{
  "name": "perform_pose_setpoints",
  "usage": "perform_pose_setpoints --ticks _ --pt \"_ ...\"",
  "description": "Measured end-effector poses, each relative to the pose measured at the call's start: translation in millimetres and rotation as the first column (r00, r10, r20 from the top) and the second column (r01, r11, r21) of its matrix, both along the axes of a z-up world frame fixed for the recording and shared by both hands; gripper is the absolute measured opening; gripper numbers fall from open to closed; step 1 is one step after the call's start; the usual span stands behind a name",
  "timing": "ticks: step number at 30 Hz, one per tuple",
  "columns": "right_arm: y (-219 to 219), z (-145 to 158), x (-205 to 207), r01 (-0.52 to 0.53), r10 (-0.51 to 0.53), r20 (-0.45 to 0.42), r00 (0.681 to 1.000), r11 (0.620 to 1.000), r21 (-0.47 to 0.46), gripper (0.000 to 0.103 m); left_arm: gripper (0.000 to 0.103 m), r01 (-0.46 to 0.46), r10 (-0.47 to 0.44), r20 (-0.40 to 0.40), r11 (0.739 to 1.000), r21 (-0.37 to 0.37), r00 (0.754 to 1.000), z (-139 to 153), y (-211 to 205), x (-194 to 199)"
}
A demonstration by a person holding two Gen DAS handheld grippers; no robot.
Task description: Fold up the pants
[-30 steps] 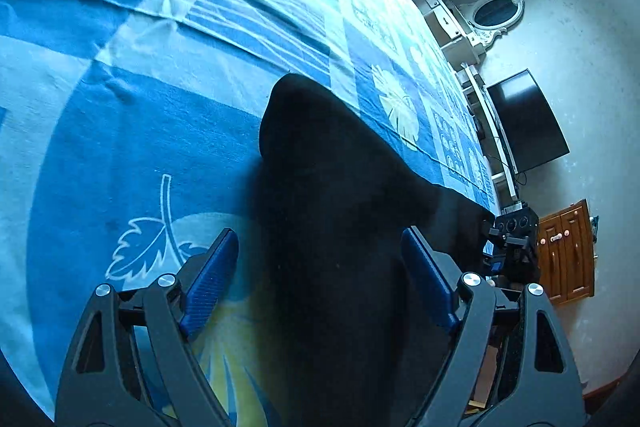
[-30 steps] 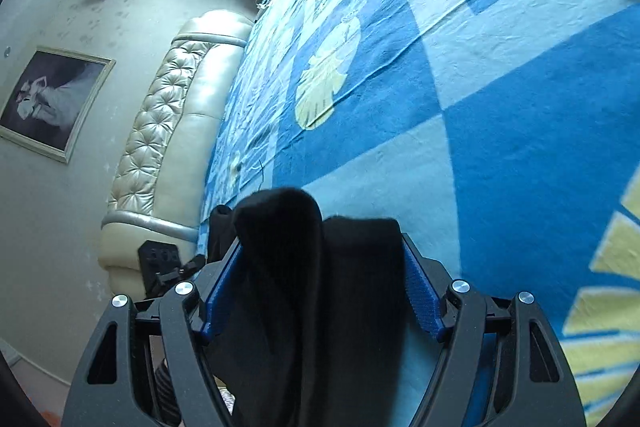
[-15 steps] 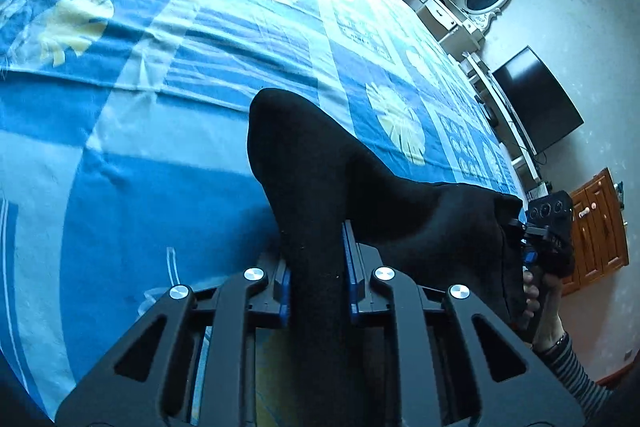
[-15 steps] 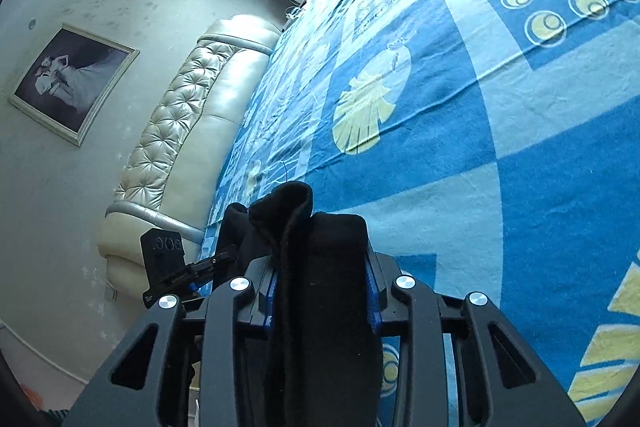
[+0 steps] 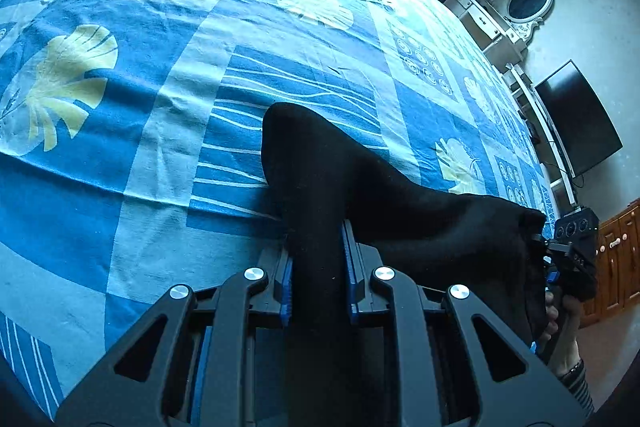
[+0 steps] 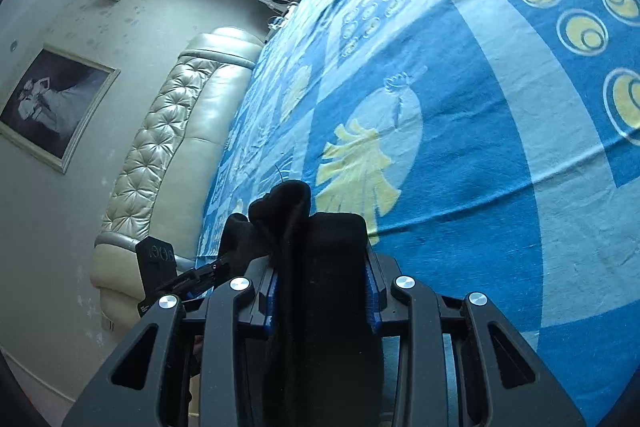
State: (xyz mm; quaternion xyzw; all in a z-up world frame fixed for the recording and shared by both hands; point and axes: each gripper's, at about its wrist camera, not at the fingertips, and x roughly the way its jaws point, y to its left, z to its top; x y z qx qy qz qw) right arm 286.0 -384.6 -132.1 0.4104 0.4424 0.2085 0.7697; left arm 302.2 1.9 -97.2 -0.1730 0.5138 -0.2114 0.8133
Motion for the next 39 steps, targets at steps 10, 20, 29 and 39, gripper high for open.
perform_pose_setpoints --ticks 10,20,29,39 --pt "-9.8 -17.1 -2.8 0.025 -0.024 -0.024 0.999 0.998 0.063 0.033 0.020 -0.005 0.003 -0.035 0.999 -0.045 0.999 -9.0 3.9 -0.4" --pt "-21.6 -9.1 -16.3 0.063 -0.052 -0.075 0.996 0.988 0.144 0.049 0.055 -0.049 0.043 -0.056 0.992 -0.116 0.998 1.7 21.3 -12.9" --pt "-33.7 12.3 -97.6 0.093 -0.084 -0.061 0.995 0.978 0.184 0.070 0.082 -0.072 0.065 -0.035 0.967 -0.243 0.997 19.4 65.0 -96.0" --pt "-1.0 1.3 -120.7 0.093 -0.078 -0.083 0.994 0.975 0.202 0.072 0.083 -0.093 0.045 -0.146 0.937 -0.338 0.988 -12.6 47.2 -139.2"
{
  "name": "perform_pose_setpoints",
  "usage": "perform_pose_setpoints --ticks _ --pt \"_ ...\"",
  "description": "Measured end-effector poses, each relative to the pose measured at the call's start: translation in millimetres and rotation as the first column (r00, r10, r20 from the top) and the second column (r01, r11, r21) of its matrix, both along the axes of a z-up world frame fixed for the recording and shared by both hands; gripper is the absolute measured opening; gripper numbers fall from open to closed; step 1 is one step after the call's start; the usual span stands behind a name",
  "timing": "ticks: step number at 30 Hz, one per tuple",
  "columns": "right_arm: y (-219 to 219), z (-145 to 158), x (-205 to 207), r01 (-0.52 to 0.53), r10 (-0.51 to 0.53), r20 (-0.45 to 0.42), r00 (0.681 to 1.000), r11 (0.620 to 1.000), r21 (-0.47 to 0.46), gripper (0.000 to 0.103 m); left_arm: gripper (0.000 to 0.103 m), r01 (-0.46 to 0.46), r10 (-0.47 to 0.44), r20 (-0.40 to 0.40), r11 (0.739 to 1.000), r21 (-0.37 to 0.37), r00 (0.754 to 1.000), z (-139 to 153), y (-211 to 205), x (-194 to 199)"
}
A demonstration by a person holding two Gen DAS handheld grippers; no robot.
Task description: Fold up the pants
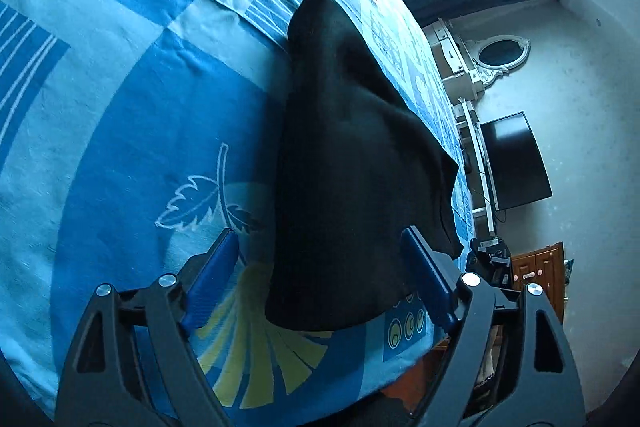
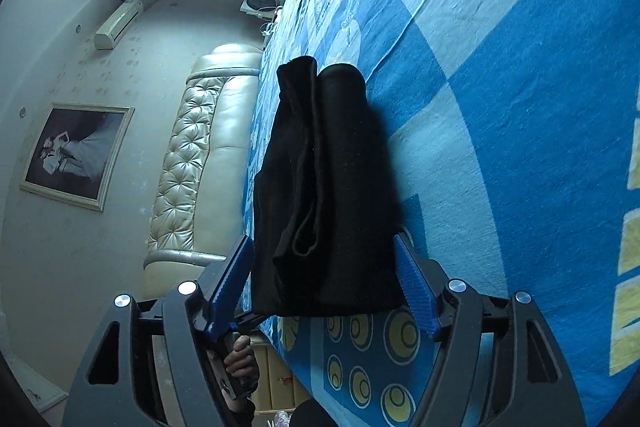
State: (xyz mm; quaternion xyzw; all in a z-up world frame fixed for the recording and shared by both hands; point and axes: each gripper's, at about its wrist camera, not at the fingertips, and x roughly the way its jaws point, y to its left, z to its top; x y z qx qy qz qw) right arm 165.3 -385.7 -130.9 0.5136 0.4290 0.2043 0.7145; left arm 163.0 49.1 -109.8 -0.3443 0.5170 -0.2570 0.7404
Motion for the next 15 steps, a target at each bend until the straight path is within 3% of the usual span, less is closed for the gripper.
perform_pose_setpoints --ticks 5,6,7,9,12,15 --pt "20.6 3.1 7.1 -0.042 0.042 0.002 0.999 0.997 -0.065 0.072 0.080 0.001 -0.001 -0.009 1.000 -0.008 1.000 -5.1 -17.9 2.7" --pt "25.8 5.1 7.7 -0.048 0.049 0.003 0.999 0.994 -0.097 0.069 0.076 0.008 -0.008 -0.007 1.000 0.009 1.000 -4.8 -21.4 1.5" --pt "29.6 5.4 8.4 -0.058 0.058 -0.004 0.998 0.990 -0.131 0.064 0.065 0.021 -0.021 -0.007 0.999 0.030 1.000 -4.7 -26.2 1.3" --pt "30.4 3.4 9.9 -0.065 0.062 -0.023 0.998 0.985 -0.160 0.049 0.060 0.036 -0.037 0.004 0.994 0.108 0.999 -2.9 -35.4 0.9" --pt "25.1 -1.6 10.1 -0.064 0.061 -0.027 0.998 0.988 -0.137 0.041 0.054 0.037 -0.039 0.012 0.989 0.141 0.999 -1.0 -39.0 0.0" --pt "25.5 -2.5 10.6 -0.066 0.063 -0.024 0.998 0.987 -0.145 0.041 0.050 0.031 -0.031 0.003 0.989 0.143 1.000 -2.4 -38.0 1.0"
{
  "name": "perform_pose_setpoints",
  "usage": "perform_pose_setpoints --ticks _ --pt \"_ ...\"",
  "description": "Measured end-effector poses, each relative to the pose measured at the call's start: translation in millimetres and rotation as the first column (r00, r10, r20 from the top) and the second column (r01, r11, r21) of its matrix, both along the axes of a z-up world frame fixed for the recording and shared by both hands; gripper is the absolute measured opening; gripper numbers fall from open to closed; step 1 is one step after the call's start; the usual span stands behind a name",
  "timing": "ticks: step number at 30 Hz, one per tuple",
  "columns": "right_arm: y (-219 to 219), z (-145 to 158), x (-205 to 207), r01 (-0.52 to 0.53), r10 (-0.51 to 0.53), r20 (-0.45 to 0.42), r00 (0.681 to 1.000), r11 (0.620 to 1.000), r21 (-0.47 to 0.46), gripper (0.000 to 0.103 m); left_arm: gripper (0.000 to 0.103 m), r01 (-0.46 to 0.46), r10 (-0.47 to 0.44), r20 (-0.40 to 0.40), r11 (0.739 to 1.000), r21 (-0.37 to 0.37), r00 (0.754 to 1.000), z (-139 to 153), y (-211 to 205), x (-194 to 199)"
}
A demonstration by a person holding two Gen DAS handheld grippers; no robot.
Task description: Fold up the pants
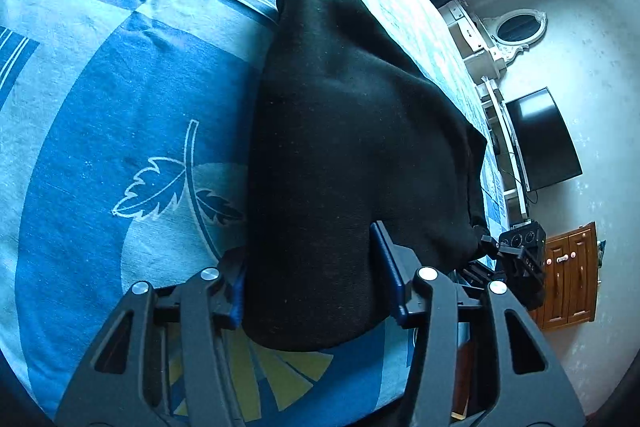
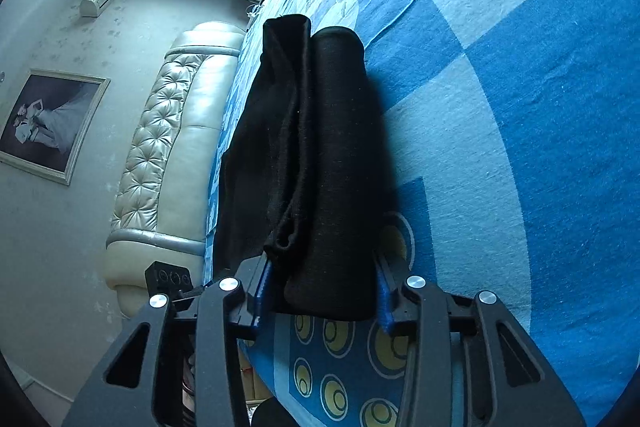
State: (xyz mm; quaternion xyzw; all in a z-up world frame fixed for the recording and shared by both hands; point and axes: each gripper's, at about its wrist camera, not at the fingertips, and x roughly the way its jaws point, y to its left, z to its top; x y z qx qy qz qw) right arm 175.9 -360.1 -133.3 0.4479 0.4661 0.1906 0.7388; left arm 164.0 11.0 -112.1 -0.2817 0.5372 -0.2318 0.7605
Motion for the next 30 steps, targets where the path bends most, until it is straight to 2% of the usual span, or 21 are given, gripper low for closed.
perform_pose_setpoints --ticks 12,16,30 --pt "0.2 0.7 -3.4 0.010 -0.010 0.011 1.000 1.000 -0.011 0.041 0.047 0.010 -0.013 0.047 0.999 0.046 0.999 5.4 -4.0 -4.9" --pt "2.1 1.8 -3.5 0.017 -0.017 0.015 1.000 1.000 -0.019 0.041 0.041 0.022 -0.026 0.069 0.998 0.065 0.997 9.2 -7.9 -5.8" --pt "1.3 0.3 -6.2 0.020 -0.020 0.017 1.000 0.999 -0.027 0.040 0.034 0.024 -0.031 0.080 0.996 0.090 0.996 13.0 -13.0 -6.3"
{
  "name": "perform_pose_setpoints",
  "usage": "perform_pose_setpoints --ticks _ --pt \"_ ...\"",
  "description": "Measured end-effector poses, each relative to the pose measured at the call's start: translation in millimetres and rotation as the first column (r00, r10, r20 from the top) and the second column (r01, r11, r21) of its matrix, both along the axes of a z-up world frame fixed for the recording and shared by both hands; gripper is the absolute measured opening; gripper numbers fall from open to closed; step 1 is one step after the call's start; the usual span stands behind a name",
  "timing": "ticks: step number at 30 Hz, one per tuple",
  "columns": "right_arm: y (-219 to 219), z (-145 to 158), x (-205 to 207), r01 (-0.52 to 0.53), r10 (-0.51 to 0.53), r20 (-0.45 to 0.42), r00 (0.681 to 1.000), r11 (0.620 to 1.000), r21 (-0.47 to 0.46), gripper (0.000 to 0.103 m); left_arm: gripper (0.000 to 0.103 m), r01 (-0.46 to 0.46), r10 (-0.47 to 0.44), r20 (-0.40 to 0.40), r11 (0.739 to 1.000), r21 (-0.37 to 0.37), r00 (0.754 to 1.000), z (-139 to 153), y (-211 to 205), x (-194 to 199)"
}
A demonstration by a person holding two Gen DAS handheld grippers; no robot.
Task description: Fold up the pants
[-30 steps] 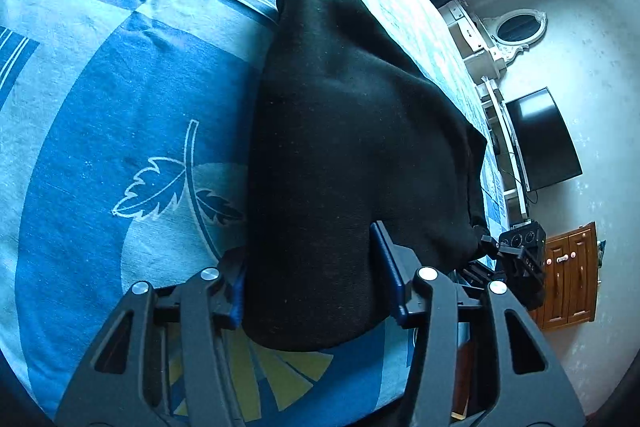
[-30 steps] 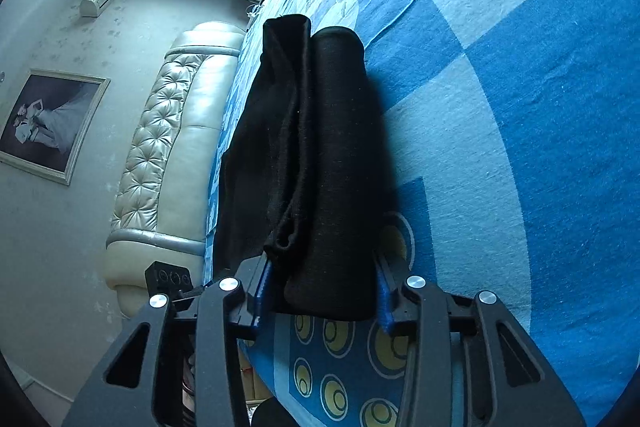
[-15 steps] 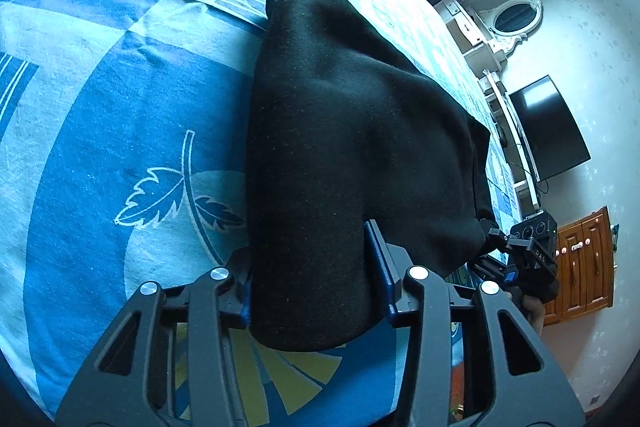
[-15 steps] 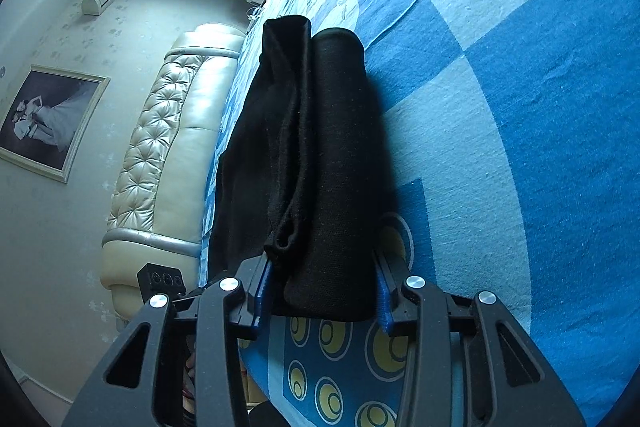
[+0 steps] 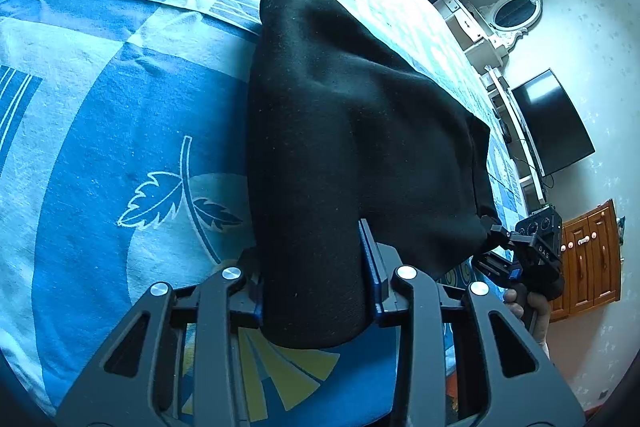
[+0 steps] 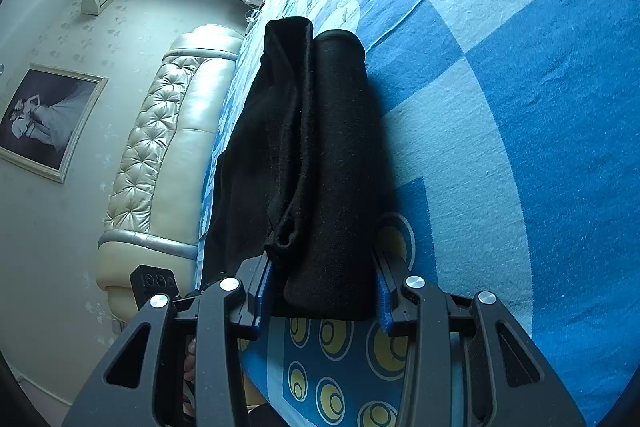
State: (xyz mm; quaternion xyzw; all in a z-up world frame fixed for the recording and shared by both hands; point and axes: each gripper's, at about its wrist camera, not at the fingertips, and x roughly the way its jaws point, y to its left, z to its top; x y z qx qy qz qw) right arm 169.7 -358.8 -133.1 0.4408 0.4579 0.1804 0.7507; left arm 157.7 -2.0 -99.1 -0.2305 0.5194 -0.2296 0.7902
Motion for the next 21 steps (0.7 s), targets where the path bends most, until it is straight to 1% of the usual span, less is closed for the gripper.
perform_pose_setpoints --ticks 4,10,21 --pt "0.5 0.4 0.1 0.002 -0.002 0.001 1.000 1.000 -0.001 0.040 0.032 0.008 -0.008 0.015 1.000 0.014 1.000 1.6 -1.6 -1.2" --pt "0.0 0.6 0.6 0.001 -0.001 0.000 1.000 1.000 -0.002 0.039 0.031 0.005 -0.006 0.013 1.000 0.013 1.000 2.1 -2.0 -1.9" --pt "-0.5 3.4 -1.6 -0.002 0.002 0.009 1.000 1.000 0.007 0.036 0.030 0.002 -0.003 0.019 0.999 0.037 1.000 5.7 -1.2 -4.3"
